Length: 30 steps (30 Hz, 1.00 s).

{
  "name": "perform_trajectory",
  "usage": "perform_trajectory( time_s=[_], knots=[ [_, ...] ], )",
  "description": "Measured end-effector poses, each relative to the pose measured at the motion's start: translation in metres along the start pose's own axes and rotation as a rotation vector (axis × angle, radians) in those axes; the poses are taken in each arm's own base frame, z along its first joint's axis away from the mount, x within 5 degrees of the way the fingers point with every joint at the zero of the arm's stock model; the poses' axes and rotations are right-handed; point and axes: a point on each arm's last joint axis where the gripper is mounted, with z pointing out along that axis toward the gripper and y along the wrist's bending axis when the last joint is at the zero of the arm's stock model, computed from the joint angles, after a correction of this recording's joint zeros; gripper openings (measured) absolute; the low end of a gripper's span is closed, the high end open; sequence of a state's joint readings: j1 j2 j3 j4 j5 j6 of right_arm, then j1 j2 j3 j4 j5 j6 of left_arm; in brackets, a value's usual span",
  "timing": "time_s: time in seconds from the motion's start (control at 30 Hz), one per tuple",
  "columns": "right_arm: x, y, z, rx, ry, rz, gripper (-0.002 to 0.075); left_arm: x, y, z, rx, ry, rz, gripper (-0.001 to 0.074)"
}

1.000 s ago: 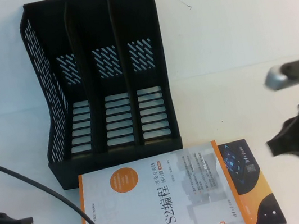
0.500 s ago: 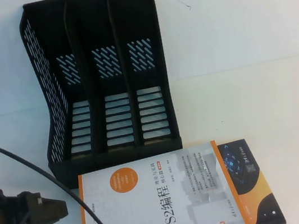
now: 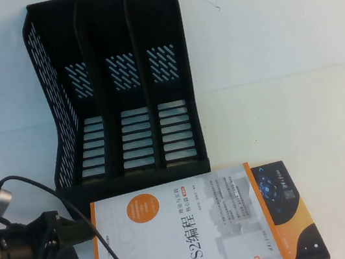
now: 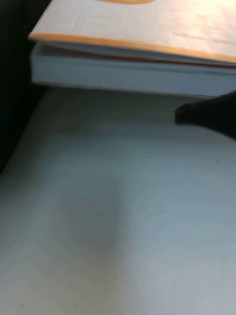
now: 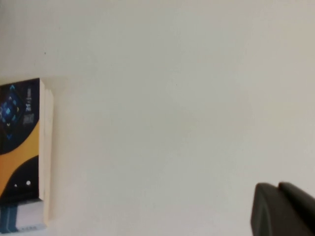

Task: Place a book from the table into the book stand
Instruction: Pick up the book with your left arm

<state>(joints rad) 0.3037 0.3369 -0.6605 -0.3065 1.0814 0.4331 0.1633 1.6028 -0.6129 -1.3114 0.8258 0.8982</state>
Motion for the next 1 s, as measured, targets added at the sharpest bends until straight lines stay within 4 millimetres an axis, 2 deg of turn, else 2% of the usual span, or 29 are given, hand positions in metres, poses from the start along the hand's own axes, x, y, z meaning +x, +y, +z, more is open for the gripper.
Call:
perform_trajectory(
  time_s=[0.23,0.47,0.67,0.93,1.0],
  knots=[
    [0.014,-0.005,-0.001,-0.016,-0.063,0.059,-0.0001,-0.005,0.010,0.020,0.117,0.020,-0.082,0.0470],
    [0.014,-0.005,0.000,-0.017,-0.074,0.062,-0.0001,-0.005,0.027,0.040,0.170,0.070,-0.155,0.0470],
    [0.012,-0.005,-0.001,-0.021,-0.095,0.061,-0.0001,-0.003,0.034,0.053,0.314,0.092,-0.179,0.0465],
    [0.009,-0.004,-0.001,-0.033,-0.126,0.066,-0.0001,-0.002,0.041,0.062,0.363,0.106,-0.200,0.0387],
    [0.009,-0.004,-0.001,-0.034,-0.128,0.066,-0.0001,-0.002,0.041,0.063,0.371,0.107,-0.201,0.0329]
  ],
)
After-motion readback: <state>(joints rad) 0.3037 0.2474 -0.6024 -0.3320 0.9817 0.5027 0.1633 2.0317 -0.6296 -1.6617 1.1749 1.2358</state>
